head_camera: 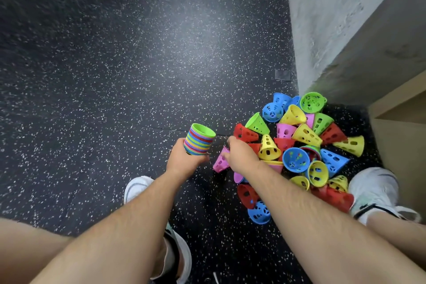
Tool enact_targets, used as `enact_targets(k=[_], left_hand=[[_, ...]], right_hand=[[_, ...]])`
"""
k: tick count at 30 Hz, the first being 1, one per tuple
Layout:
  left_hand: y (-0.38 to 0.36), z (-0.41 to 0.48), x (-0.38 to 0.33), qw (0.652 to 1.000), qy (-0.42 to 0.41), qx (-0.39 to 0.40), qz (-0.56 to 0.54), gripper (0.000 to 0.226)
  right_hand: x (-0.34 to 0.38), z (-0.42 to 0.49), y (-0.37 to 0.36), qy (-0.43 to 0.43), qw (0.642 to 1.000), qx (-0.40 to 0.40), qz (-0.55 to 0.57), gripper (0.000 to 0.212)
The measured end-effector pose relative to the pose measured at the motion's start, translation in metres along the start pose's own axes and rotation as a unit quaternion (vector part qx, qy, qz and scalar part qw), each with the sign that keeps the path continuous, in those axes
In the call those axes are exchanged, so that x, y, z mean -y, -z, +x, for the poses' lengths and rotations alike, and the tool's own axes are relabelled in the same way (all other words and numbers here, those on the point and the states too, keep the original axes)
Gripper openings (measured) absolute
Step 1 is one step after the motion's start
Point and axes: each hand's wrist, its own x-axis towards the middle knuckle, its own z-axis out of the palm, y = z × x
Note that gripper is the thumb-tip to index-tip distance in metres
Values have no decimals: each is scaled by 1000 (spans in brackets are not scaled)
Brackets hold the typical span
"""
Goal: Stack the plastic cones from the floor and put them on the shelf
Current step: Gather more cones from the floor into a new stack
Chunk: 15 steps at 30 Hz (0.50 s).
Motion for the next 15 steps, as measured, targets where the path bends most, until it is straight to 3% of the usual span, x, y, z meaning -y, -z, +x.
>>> enact_targets(k=[2,6,15], left_hand=[[0,-2,-1,1000,0,1,6,52],[0,-5,0,1000,8,2,12,52],[-10,-8,-4,999,0,34,31,47]], right_hand=[[0,-2,-1,1,1000,5,-17,13],[1,-6,15,49,996,-76,23,21],[-10,-9,51,123,942,-251,183,18]])
